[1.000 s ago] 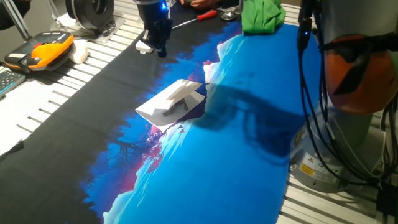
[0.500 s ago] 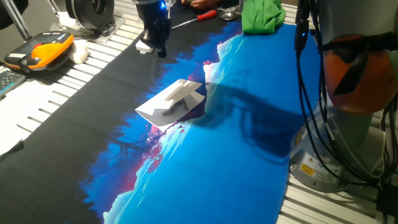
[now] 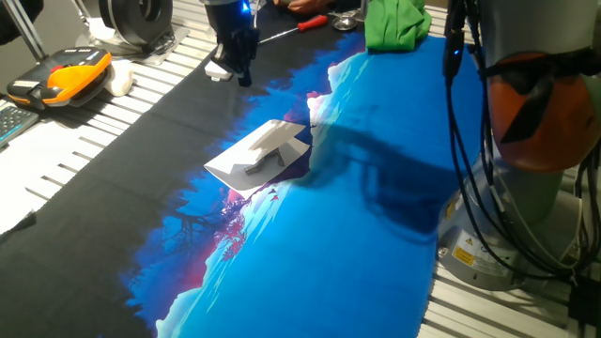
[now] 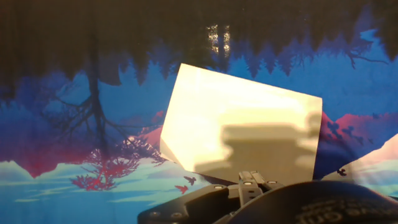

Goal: Unfold a piece of paper

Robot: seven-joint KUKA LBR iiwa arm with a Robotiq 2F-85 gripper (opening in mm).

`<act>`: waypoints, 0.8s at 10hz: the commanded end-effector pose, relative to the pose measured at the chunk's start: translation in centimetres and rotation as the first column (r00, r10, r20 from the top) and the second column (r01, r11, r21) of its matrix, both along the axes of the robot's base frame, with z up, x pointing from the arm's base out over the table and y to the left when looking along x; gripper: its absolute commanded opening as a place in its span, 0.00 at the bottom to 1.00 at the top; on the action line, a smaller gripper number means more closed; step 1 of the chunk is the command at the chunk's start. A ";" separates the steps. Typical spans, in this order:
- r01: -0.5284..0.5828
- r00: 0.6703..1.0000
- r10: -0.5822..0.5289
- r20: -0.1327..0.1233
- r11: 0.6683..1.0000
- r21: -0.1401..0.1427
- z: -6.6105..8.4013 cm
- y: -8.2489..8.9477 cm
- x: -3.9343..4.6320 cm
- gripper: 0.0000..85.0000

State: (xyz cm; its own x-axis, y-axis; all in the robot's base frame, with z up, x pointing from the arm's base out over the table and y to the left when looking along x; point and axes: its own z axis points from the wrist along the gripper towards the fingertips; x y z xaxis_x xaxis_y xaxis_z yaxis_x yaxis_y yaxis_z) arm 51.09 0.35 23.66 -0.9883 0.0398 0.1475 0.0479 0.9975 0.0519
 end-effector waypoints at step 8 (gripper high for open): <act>-0.016 0.999 0.018 0.043 0.999 -0.046 -4.7 2.0 -3.80 0.00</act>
State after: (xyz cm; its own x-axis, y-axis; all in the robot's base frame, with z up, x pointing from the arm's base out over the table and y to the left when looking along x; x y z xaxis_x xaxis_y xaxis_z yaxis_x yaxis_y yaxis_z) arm 47.24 2.42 19.01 -0.9946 0.0269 0.1002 0.0278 0.9996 0.0068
